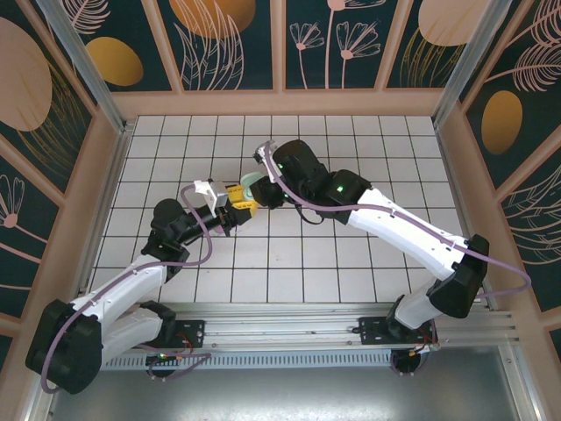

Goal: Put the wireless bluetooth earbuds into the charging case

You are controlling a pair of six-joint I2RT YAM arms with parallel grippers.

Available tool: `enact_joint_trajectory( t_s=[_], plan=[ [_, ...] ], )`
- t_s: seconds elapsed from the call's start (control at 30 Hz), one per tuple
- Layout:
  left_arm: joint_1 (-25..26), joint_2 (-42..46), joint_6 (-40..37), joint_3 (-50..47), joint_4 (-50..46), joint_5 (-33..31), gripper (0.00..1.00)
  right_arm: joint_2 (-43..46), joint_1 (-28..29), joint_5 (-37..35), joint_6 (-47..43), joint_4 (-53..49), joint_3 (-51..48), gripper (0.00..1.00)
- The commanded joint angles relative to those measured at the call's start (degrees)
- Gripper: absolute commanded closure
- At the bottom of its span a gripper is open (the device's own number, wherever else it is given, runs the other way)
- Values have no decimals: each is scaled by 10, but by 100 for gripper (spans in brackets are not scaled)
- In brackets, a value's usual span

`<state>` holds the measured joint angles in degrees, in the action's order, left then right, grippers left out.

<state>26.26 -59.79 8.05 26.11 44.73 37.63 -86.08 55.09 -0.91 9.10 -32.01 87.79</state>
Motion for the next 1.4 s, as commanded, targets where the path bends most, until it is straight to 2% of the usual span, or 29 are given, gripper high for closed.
enact_joint_trajectory(
  t_s=[0.0, 0.8, 1.37],
  plan=[
    [2, 1, 9, 0, 56, 25, 100, 7, -1, 39, 14, -3, 12, 70],
    [3, -1, 11, -1, 55, 29, 100, 21, -32, 126, 44, 23, 12, 67],
    [3, 2, 6, 2, 41, 21, 100, 24, -44, 102, 63, 4, 18, 66]
  ],
)
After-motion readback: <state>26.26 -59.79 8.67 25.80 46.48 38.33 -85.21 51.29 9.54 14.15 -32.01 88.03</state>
